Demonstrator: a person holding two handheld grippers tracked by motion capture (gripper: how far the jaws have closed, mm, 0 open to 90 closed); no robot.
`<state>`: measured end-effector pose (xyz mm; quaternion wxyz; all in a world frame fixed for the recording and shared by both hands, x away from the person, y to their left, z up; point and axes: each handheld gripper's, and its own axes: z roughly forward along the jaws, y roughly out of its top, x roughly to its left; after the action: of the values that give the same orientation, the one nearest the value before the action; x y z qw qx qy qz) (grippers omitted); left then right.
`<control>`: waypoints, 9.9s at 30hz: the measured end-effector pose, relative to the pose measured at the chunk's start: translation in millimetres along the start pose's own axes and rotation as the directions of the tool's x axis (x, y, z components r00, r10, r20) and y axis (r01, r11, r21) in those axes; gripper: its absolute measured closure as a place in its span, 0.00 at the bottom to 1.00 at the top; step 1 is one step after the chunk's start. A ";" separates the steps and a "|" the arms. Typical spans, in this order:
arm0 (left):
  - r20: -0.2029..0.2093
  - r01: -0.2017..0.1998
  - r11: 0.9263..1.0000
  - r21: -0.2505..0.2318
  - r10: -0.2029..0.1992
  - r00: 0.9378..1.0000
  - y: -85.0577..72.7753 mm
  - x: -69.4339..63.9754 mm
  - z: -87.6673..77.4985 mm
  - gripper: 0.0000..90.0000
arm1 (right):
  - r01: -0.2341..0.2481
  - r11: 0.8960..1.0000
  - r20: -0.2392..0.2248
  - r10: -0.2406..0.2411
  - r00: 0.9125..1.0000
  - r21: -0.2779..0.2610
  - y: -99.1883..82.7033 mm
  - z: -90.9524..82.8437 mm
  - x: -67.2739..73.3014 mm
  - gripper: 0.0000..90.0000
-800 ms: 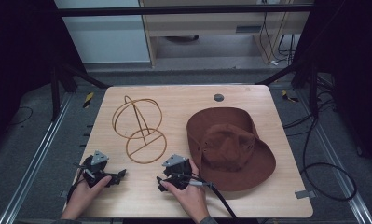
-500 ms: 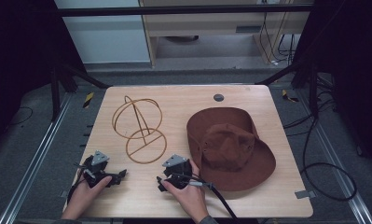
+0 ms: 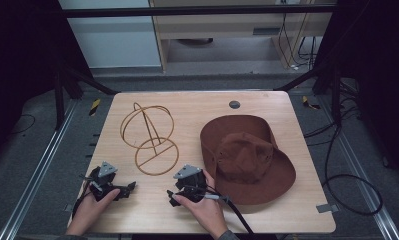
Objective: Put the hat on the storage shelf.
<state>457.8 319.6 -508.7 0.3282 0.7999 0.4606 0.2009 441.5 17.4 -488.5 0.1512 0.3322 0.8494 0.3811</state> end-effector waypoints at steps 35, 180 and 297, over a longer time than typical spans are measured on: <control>0.002 0.000 1.000 -0.002 0.000 1.000 0.1 -2.0 0.2 0.00 | 0.117 0.991 0.057 -0.121 0.991 0.069 18.7 -145.3 -86.3 0.19; 0.007 -0.013 1.000 0.003 0.013 1.000 2.6 -7.2 2.2 0.00 | -0.039 0.990 -0.035 0.034 0.999 -0.136 111.9 -200.9 -165.9 0.99; 0.018 -0.021 1.000 0.006 0.021 1.000 2.1 -6.7 1.0 0.00 | 0.075 0.978 -0.133 -0.102 0.986 -0.196 275.9 -116.7 -64.4 0.98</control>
<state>456.5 312.6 -508.0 0.3277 0.8075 0.4497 0.1959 553.2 44.7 -204.4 0.1381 0.2500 0.8317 0.4761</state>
